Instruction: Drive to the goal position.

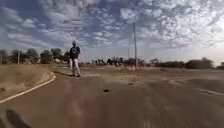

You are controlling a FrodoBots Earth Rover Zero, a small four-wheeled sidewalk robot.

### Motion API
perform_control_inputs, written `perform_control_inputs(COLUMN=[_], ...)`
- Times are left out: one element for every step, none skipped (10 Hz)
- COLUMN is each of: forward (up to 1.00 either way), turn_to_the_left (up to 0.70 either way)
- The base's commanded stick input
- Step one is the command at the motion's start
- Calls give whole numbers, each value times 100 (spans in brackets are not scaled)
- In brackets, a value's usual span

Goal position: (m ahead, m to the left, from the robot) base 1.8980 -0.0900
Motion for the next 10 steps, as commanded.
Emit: perform_control_inputs(forward=[70, 70, 70, 70, 70, 70, 70, 70, 70, 70], turn_to_the_left=[0, 0, 0, 0, 0, 0, 0, 0, 0, 0])
